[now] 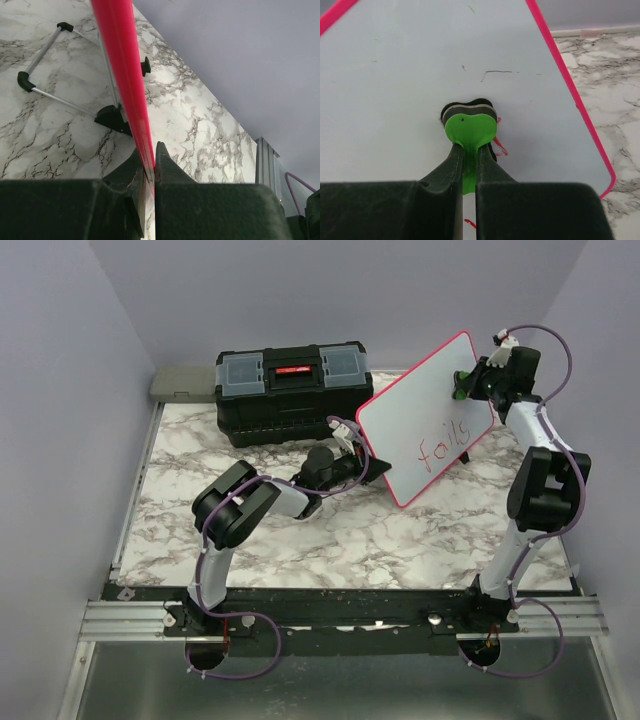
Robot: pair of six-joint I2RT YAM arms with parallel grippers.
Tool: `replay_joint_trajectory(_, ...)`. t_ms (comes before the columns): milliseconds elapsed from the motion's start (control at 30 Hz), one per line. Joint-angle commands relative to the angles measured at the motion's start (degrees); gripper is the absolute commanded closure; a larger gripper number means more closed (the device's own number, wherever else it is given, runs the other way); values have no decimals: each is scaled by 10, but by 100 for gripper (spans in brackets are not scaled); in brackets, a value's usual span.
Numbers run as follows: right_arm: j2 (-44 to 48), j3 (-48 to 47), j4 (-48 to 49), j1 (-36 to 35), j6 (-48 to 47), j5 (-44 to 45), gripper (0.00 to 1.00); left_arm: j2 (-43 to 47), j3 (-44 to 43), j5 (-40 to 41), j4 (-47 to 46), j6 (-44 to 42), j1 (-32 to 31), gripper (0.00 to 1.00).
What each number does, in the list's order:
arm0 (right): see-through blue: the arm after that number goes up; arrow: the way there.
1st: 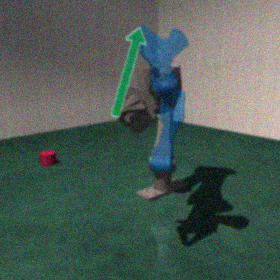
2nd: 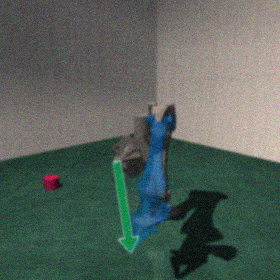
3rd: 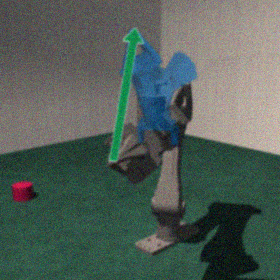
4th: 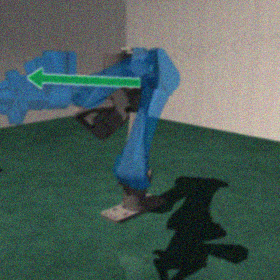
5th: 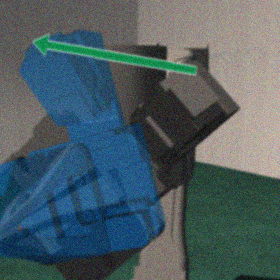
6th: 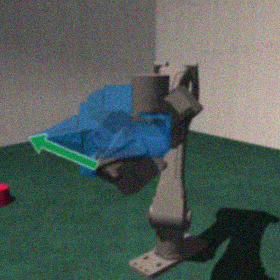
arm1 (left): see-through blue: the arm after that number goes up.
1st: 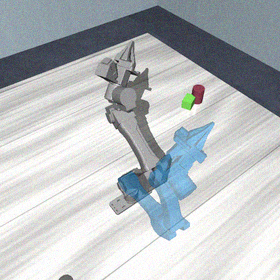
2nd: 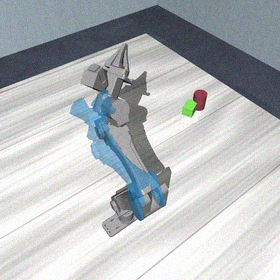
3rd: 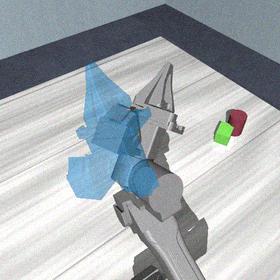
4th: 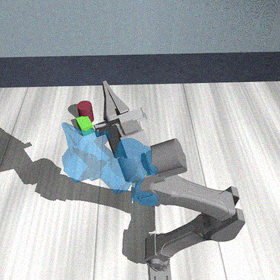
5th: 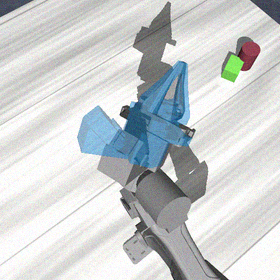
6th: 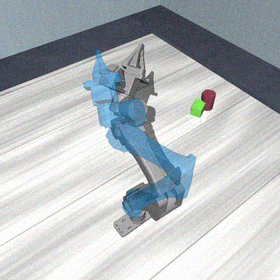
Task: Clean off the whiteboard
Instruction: Erase the whiteboard at the whiteboard stand.
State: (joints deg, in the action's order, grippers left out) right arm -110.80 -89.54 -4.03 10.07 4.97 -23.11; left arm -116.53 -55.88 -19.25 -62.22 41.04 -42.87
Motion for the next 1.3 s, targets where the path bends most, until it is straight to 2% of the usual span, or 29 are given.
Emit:
replay_joint_trajectory(0,-32,-7,-14,5,-21,66,99,-7,5,-64,-53,-22,-14,100)
replay_joint_trajectory(200,-42,1,-75,7,-108,46,99,-7,6,-63,-56,-21,-12,100)
replay_joint_trajectory(300,-36,16,-111,7,-161,-36,99,-8,5,-64,-57,-20,-12,100)
replay_joint_trajectory(400,-33,24,-153,5,-204,-158,99,-11,1,-66,-57,-18,-12,100)
replay_joint_trajectory(533,-20,33,-156,-4,-211,-232,99,-10,-2,-68,-52,-19,-12,100)
replay_joint_trajectory(667,-9,25,-110,-10,-151,-245,99,-8,-3,-68,-48,-21,-12,100)
replay_joint_trajectory(800,3,14,-30,-10,-55,-199,99,-8,-2,-68,-47,-19,-12,100)
replay_joint_trajectory(967,6,-2,32,-9,40,-48,99,-6,4,-68,-51,-19,-12,100)
replay_joint_trajectory(1133,-31,-51,-12,-9,54,96,99,-6,11,-68,-59,-18,-12,100)
replay_joint_trajectory(1267,-51,-50,-28,0,37,135,99,-7,12,-68,-65,-18,-12,100)
